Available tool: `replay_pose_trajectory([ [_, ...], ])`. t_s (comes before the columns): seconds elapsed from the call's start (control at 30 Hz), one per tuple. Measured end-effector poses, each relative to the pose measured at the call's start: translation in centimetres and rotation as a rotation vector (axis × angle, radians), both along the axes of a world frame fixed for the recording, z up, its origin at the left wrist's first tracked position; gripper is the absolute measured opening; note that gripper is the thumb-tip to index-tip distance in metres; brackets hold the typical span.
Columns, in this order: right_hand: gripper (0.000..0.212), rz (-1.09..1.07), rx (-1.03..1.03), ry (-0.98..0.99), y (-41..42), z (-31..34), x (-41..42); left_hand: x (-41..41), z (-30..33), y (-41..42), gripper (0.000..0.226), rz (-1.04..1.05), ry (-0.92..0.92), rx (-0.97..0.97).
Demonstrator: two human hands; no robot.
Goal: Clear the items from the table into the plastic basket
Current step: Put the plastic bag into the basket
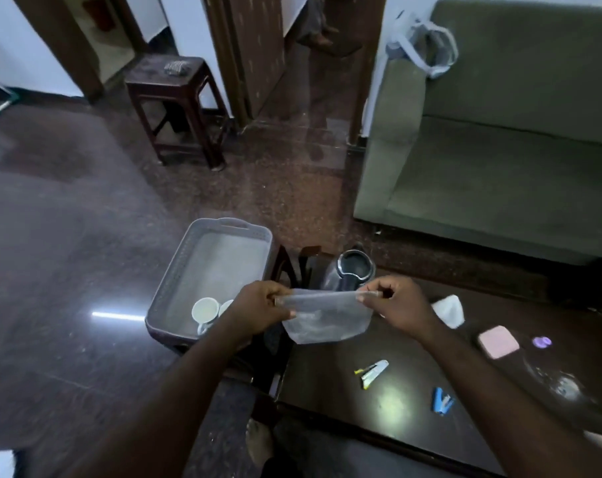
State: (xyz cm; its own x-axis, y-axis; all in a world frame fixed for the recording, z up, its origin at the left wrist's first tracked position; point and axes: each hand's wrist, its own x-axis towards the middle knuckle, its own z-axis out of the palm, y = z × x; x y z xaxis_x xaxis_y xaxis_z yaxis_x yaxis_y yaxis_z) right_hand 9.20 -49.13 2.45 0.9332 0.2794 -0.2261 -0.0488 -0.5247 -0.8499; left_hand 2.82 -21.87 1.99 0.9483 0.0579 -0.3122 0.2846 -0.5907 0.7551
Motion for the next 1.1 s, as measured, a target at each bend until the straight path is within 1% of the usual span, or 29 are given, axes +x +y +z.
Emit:
replay_pose_trajectory([
  [0.03,0.02,0.013,-0.01,-0.029,2.0,-0.5,1.4,0.6,-0.9,1.6,0.026,-0.015,-0.029,0.036],
  [0.07,0.023,0.035,-0.007,-0.058,4.0,-1.0,2.8,1.2,-1.9,3.2,0.038,-0.023,-0.054,0.041],
  [0.1,0.021,0.074,0.012,-0.062,5.7,-1.2,4.0,1.8,-2.6,4.5,0.045,-0.016,-0.058,0.03],
  [0.13,0.017,0.14,0.046,-0.032,7.7,-1.6,5.4,2.2,-3.4,6.2,0.045,0.021,-0.059,0.001],
  [0.17,0.022,0.214,0.08,0.027,9.8,-2.2,6.8,2.7,-4.4,8.0,0.042,0.074,-0.041,-0.043],
  [0.2,0.034,0.271,0.1,0.105,11.9,-3.1,8.2,3.0,-5.4,9.8,0.037,0.155,0.0,-0.112],
  [0.23,0.046,0.3,0.109,0.175,14.0,-4.0,9.8,3.4,-6.5,11.6,0.03,0.242,0.036,-0.197],
  [0.27,0.053,0.305,0.097,0.191,15.9,-4.9,11.3,3.7,-7.5,12.9,0.023,0.306,0.073,-0.276],
  [0.33,0.057,0.291,0.051,0.144,20.6,-7.1,14.7,4.4,-9.7,15.7,0.013,0.377,0.087,-0.332],
  [0.4,0.053,0.303,-0.009,0.085,25.0,-9.0,17.6,5.1,-11.8,17.8,0.002,0.403,0.077,-0.315],
  [0.47,0.042,0.39,-0.082,0.015,28.6,-11.0,19.7,5.8,-13.7,19.3,0.012,0.4,0.088,-0.23],
  [0.53,0.035,0.465,-0.151,-0.043,31.7,-13.0,21.1,6.7,-15.7,20.5,0.016,0.341,0.118,-0.082],
  [0.57,0.033,0.502,-0.175,-0.053,32.8,-14.0,21.4,6.9,-16.5,20.9,0.016,0.299,0.128,-0.002],
  [0.63,0.03,0.559,-0.211,-0.052,34.2,-15.6,21.4,7.0,-18.0,21.3,0.03,0.227,0.146,0.17],
  [0.67,0.029,0.578,-0.231,-0.044,34.6,-16.5,21.4,6.8,-18.6,21.4,0.031,0.221,0.154,0.219],
  [0.73,0.027,0.593,-0.297,-0.043,34.9,-17.8,20.9,6.4,-19.4,21.2,0.021,0.232,0.148,0.233],
  [0.8,0.032,0.62,-0.454,-0.123,34.8,-18.7,20.1,6.2,-19.7,20.6,0.048,0.203,0.074,0.288],
  [0.83,0.036,0.641,-0.558,-0.21,34.6,-19.0,19.5,6.5,-19.8,20.2,0.055,0.165,0.031,0.344],
  [0.87,0.038,0.664,-0.647,-0.317,34.5,-19.3,18.7,6.8,-19.8,19.6,0.058,0.115,-0.006,0.385],
  [0.9,0.037,0.687,-0.699,-0.415,34.5,-19.5,17.8,7.3,-19.7,18.9,0.059,0.049,-0.003,0.409],
  [0.97,0.033,0.736,-0.743,-0.512,34.5,-19.9,16.1,8.4,-20.0,17.4,0.063,-0.072,0.043,0.437],
  [1.03,0.031,0.782,-0.807,-0.513,34.5,-20.4,15.1,9.3,-20.6,16.1,0.068,-0.144,0.103,0.483],
  [1.1,0.029,0.824,-0.883,-0.443,34.2,-20.8,14.7,9.6,-21.2,15.0,0.071,-0.189,0.177,0.542],
])
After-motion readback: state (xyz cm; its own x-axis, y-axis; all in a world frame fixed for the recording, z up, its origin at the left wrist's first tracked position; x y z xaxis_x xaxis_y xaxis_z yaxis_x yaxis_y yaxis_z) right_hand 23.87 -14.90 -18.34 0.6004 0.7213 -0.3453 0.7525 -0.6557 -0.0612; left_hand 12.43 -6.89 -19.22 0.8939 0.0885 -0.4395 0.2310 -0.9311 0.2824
